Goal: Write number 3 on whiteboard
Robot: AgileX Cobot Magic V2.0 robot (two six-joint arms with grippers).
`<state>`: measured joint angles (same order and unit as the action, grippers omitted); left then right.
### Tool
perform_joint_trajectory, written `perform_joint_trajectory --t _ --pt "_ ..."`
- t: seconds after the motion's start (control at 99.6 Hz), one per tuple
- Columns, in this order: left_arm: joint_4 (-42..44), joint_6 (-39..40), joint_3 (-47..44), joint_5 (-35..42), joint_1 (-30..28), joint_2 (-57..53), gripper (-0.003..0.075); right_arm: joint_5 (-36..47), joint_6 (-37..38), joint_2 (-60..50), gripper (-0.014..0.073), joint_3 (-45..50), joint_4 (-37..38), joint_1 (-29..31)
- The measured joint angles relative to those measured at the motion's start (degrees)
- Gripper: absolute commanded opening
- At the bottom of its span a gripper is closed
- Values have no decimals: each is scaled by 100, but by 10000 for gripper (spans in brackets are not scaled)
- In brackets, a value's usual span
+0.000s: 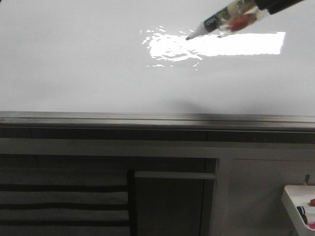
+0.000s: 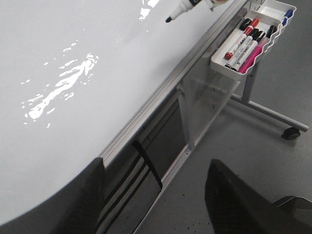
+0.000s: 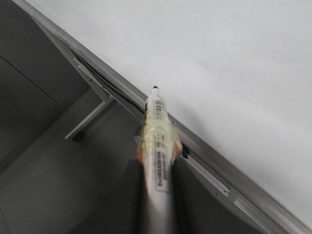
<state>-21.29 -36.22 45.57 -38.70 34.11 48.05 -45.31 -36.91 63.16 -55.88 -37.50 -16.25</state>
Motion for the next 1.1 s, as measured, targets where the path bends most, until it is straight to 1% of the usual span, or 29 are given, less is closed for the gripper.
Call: perform_joint_trajectory --t 0.191,0.321,0.603,0.743,0.944,1.105 --pt "0 0 -14 24 0 43 407 -64 13 860 -71 -996 -13 -160" --pt "0 0 -18 38 0 57 407 41 13 1291 -71 -1275 12 -378" --pt "-8 0 -18 73 0 57 407 746 13 1920 -71 -1291 148 -448" --pt "-8 0 -18 73 0 57 407 746 51 1958 -71 -1314 231 -424" --pt "36 0 -18 73 0 57 407 416 304 1751 -71 -1203 517 -282" --pt "40 0 -18 73 0 57 407 840 338 1858 -71 -954 540 -698"
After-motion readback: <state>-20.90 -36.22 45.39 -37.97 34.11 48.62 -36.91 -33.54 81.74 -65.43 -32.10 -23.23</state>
